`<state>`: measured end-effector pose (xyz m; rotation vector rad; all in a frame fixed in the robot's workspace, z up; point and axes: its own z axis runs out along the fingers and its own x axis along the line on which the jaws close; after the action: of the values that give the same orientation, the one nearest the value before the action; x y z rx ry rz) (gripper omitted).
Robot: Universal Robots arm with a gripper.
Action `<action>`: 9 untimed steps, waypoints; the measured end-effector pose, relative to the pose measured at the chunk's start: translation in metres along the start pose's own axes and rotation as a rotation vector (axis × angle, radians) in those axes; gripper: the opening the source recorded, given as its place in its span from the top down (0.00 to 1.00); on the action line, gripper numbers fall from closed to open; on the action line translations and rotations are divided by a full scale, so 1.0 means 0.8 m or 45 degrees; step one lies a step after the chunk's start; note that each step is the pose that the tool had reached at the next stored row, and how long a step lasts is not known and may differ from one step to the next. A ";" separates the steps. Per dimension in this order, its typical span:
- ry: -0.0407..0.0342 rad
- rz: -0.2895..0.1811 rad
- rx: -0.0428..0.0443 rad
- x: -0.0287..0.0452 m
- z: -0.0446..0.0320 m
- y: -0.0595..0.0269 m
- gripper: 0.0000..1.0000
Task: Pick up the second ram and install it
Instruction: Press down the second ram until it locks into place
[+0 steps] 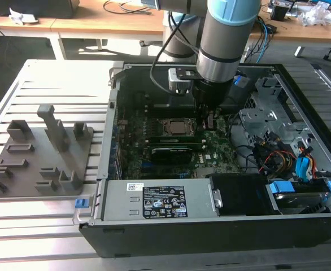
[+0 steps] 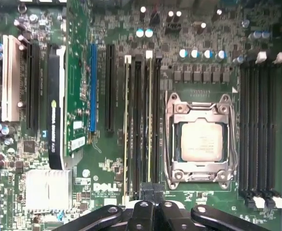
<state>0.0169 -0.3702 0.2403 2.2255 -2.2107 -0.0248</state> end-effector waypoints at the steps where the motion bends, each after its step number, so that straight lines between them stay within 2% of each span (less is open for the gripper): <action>1: 0.0003 0.004 0.000 0.0001 0.0042 -0.001 0.89; 3: 0.0026 0.010 -0.001 0.0002 0.0123 -0.002 0.89; 6: 0.0143 0.012 -0.001 0.0001 0.0153 -0.002 0.89; 8: 0.0155 0.013 0.001 -0.0012 0.0107 -0.002 0.89; 9: 0.0172 0.013 0.002 -0.0011 0.0026 -0.001 0.89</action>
<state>0.0178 -0.3692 0.2383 2.2081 -2.2164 -0.0079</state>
